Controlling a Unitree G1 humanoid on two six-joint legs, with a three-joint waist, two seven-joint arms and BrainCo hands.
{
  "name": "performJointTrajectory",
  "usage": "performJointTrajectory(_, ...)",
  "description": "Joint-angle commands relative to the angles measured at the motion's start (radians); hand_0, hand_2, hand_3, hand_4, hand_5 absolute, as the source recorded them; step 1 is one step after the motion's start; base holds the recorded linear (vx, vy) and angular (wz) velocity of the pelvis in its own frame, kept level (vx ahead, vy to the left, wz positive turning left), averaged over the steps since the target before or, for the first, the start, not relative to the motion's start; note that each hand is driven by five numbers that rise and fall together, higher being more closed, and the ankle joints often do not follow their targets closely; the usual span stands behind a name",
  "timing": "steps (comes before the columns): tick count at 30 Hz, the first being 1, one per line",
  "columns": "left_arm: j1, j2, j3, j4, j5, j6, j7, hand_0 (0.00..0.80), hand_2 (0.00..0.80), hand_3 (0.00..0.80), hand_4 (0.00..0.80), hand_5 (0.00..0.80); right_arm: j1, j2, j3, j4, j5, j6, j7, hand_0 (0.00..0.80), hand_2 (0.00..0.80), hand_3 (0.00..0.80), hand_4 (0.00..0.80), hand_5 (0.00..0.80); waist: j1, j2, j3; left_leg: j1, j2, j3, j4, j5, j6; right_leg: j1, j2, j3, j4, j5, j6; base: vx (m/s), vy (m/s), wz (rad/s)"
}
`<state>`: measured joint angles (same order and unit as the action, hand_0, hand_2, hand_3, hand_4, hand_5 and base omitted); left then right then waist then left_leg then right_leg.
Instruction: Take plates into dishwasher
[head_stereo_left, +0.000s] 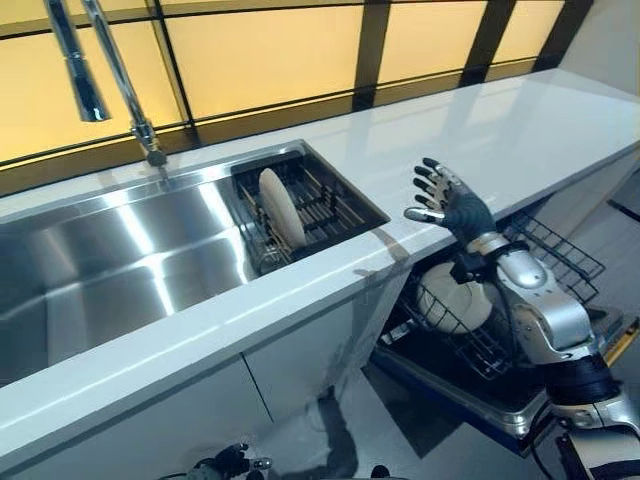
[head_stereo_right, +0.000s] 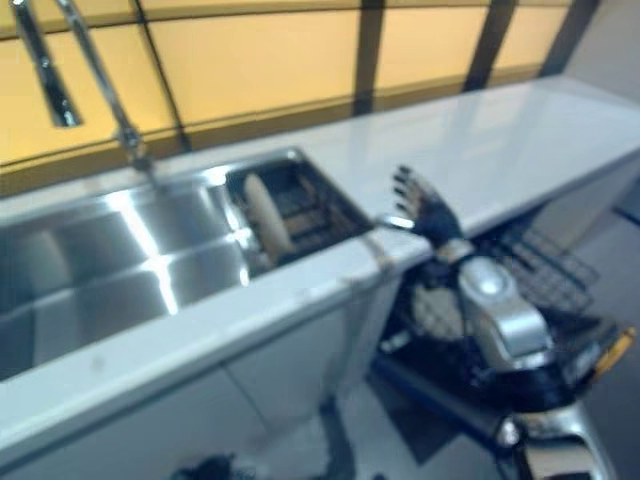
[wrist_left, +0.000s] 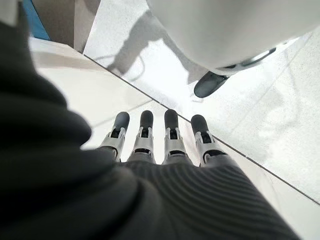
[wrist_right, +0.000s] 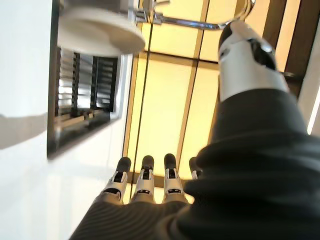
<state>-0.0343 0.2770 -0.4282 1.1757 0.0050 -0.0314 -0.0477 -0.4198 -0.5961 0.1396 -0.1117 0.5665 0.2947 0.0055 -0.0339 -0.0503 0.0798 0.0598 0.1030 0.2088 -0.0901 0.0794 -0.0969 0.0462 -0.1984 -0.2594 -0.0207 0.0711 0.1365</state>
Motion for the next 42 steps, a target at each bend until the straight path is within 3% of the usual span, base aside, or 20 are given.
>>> performJointTrajectory(1, -0.075, 0.012, -0.006, 0.028, -0.048, 0.000, 0.015, 0.000, 0.000, 0.000, 0.000, 0.000, -0.185, 0.026, -0.007, -0.019, -0.018, -0.012, -0.046, 0.000, 0.000, 0.000, 0.000, 0.000, 0.046, -0.016, 0.035, 0.013, -0.089, 0.026, 0.012, -0.066, 0.145, -0.047, -0.049, 0.013, 0.232, 0.043, -0.011, 0.083, 0.166, 0.17)
performJointTrajectory(12, -0.078, 0.009, -0.028, 0.042, -0.029, 0.042, 0.021, 0.000, 0.000, 0.000, 0.000, 0.000, -0.256, 0.133, 0.030, 0.051, 0.011, 0.029, -0.221, 0.000, 0.000, 0.000, 0.000, 0.000, 0.108, -0.002, 0.030, 0.016, -0.135, -0.040, 0.009, -0.084, 0.172, -0.049, -0.110, -0.037, 0.310, 0.087, -0.006, 0.062, 0.099, 0.27)
performJointTrajectory(27, -0.078, -0.015, -0.064, 0.026, -0.048, 0.054, 0.012, 0.000, 0.000, 0.000, 0.000, 0.000, -0.321, 0.284, 0.088, 0.159, 0.023, 0.020, -0.445, 0.000, 0.000, 0.000, 0.000, 0.000, 0.155, 0.005, 0.020, 0.031, -0.153, -0.094, 0.003, -0.098, 0.182, -0.043, -0.136, -0.075, 0.330, 0.102, 0.006, 0.021, 0.023, 0.12)
performJointTrajectory(33, -0.075, -0.018, -0.071, 0.029, -0.044, 0.061, 0.018, 0.000, 0.000, 0.000, 0.000, 0.000, -0.341, 0.284, 0.081, 0.198, -0.055, -0.009, -0.483, 0.000, 0.000, 0.000, 0.000, 0.000, 0.164, 0.003, 0.020, 0.032, -0.152, -0.103, 0.003, -0.100, 0.182, -0.045, -0.141, -0.079, 0.338, 0.108, 0.012, 0.002, 0.000, 0.02)
performJointTrajectory(37, -0.071, -0.016, -0.067, 0.025, -0.034, 0.063, 0.014, 0.000, 0.000, 0.000, 0.000, 0.000, -0.361, 0.252, 0.065, 0.198, -0.198, -0.045, -0.509, 0.000, 0.000, 0.000, 0.000, 0.000, 0.171, 0.003, 0.019, 0.034, -0.155, -0.113, 0.003, -0.103, 0.184, -0.046, -0.145, -0.083, 0.341, 0.117, 0.017, 0.003, -0.001, 0.01)
performJointTrajectory(42, -0.055, -0.009, -0.055, 0.024, -0.014, 0.057, 0.006, 0.000, 0.000, 0.000, 0.000, 0.000, -0.360, 0.212, 0.043, 0.176, -0.249, -0.086, -0.529, 0.000, 0.000, 0.000, 0.000, 0.000, 0.174, 0.001, 0.017, 0.038, -0.158, -0.121, 0.003, -0.108, 0.186, -0.052, -0.149, -0.083, 0.351, 0.123, 0.021, 0.021, 0.000, 0.09)
